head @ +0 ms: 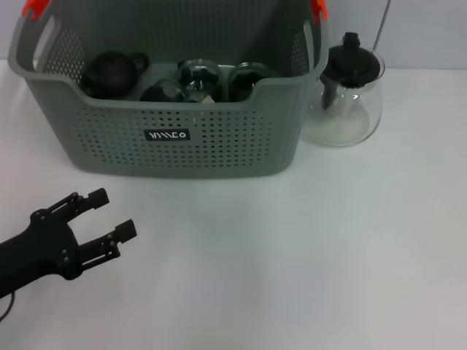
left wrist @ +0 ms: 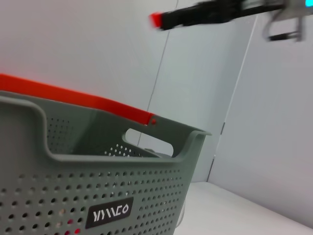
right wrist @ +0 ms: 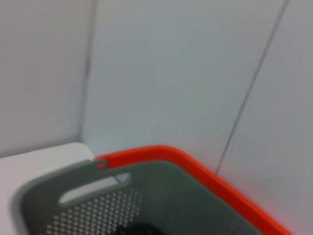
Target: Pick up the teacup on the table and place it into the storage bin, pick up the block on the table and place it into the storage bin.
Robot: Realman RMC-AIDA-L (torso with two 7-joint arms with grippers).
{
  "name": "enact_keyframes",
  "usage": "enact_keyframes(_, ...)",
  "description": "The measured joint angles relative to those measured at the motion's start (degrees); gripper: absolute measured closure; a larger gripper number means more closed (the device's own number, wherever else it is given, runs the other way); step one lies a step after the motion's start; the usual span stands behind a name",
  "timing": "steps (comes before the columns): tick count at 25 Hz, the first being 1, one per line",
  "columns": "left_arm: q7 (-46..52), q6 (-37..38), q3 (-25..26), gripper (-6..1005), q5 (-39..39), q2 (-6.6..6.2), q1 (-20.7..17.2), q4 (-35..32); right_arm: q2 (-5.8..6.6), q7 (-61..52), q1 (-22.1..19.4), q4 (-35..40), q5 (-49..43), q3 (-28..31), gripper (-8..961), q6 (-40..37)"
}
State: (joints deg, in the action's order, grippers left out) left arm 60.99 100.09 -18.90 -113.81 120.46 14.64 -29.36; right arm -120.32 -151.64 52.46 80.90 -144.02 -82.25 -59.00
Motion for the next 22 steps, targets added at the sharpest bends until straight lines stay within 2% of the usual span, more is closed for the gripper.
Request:
enact_keyframes(2, 0.0, 0.0, 0.0, 158, 0.0, 0.0, 0.2, 0.0, 0.04, 1.2, 3.9, -10.5, 0.5, 0.0, 764, 5.8)
enact_keyframes(3, 0.0, 0.0, 0.0, 158, 0.0, 0.0, 0.2, 0.0, 0.05, 2.8, 7.7, -20.3, 1.1, 0.6, 764, 9.9)
enact_keyframes(4, 0.0, 0.0, 0.0, 158, 0.0, 0.01, 0.3, 0.0, 0.05, 3.1, 8.4, -21.7, 1.2, 0.7, 764, 10.4)
enact_keyframes(7, 0.1, 0.0, 0.0, 158, 0.0, -0.02, 0.3, 0.0, 0.02, 7.0, 15.2, -37.8, 2.7, 2.2, 764, 16.7)
enact_keyframes(9, 0.2, 0.0, 0.1, 158, 0.0, -0.09, 0.3, 0.0, -0.12, 9.1, 17.4, -43.5, 3.5, 2.5, 765, 19.9)
enact_keyframes(11, 0.2, -0.1, 0.4, 158, 0.0, -0.13, 0.4, 0.0, -0.28, 10.1, 18.1, -45.8, 3.9, 2.0, 765, 22.1)
enact_keyframes(14, 0.1, -0.1, 0.4, 158, 0.0, -0.13, 0.4, 0.0, -0.28, 10.5, 17.5, -44.5, 4.9, 1.6, 736, 23.0)
enact_keyframes(17, 0.1, 0.1, 0.4, 158, 0.0, -0.09, 0.4, 0.0, 0.03, 10.6, 13.7, -36.8, 8.8, 2.6, 706, 21.2)
enact_keyframes(19, 0.2, 0.4, 0.5, 158, 0.0, -0.09, 0.4, 0.0, 0.13, 12.5, 8.1, -26.2, 14.0, 3.7, 445, 18.6)
enact_keyframes(22, 0.2, 0.5, 0.5, 158, 0.0, -0.07, 0.2, 0.0, 0.09, 21.3, -2.7, -11.0, 26.6, 3.8, 323, 14.0)
